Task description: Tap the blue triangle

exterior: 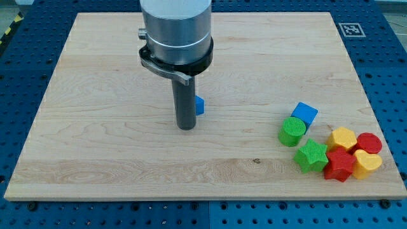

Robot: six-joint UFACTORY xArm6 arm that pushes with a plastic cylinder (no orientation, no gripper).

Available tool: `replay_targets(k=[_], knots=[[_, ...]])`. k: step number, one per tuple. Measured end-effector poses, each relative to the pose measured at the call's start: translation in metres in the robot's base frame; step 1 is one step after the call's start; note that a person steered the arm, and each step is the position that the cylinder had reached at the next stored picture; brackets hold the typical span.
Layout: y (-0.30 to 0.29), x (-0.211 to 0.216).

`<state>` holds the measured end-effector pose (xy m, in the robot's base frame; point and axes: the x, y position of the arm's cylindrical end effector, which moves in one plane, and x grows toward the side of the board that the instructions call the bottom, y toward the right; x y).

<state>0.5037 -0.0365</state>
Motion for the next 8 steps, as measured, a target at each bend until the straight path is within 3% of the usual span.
replay_targets(k=[4, 8], knots=[[0.025, 0.029], [0.047, 0.008]])
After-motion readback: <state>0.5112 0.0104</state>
